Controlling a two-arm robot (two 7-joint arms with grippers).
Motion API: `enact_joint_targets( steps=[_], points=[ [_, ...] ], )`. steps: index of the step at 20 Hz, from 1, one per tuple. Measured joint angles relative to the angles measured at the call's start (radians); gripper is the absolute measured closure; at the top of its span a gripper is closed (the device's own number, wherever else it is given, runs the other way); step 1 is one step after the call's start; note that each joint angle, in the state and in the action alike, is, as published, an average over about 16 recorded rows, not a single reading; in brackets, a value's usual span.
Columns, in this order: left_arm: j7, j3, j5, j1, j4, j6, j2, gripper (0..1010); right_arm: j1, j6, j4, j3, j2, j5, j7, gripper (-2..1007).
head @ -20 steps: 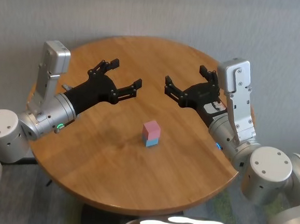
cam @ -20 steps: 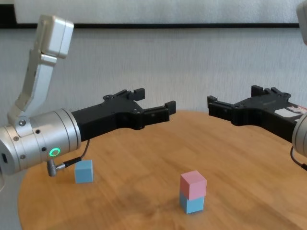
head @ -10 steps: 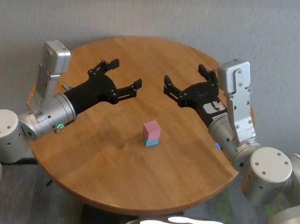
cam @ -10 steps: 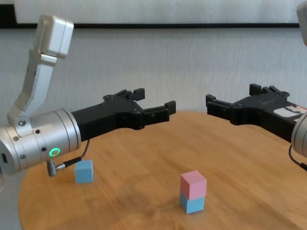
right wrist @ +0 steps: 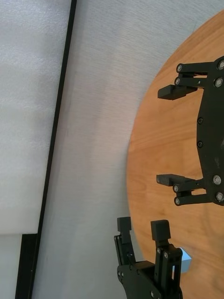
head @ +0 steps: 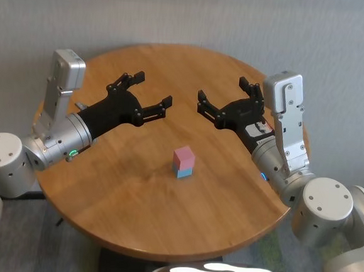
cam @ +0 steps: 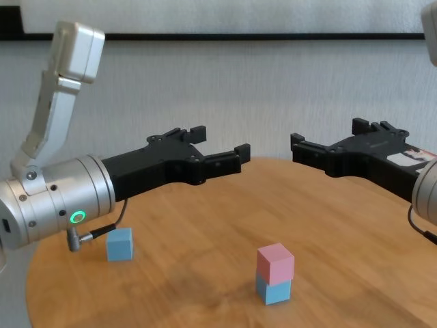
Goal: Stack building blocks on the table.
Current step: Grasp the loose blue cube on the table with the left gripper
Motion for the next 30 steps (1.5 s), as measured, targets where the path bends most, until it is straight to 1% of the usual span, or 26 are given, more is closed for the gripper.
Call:
enact_joint_targets(
  steps=[18, 21, 25, 28, 30],
  points=[
    [0.000, 0.000, 0.000, 0.000, 0.000, 0.000, 0.000, 8, 0.001, 0.002, 0.000, 0.000, -0.001, 0.002, 0.001, 0],
    [0.005, -0.001, -0.002, 0.002, -0.005, 0.006, 0.000, 8, 0.001, 0.002, 0.000, -0.001, -0.001, 0.001, 0.001, 0],
    [0.036, -0.007, -0.008, 0.019, -0.031, 0.034, 0.001, 8, 0.001, 0.002, 0.000, -0.001, -0.001, 0.001, 0.000, 0],
    [0.076, -0.015, -0.013, 0.043, -0.067, 0.071, 0.002, 8, 0.001, 0.002, 0.000, -0.001, 0.000, 0.001, 0.000, 0],
    [0.112, -0.022, -0.015, 0.064, -0.099, 0.103, 0.002, 8, 0.000, 0.003, -0.001, -0.001, 0.000, 0.001, 0.000, 0]
  ],
)
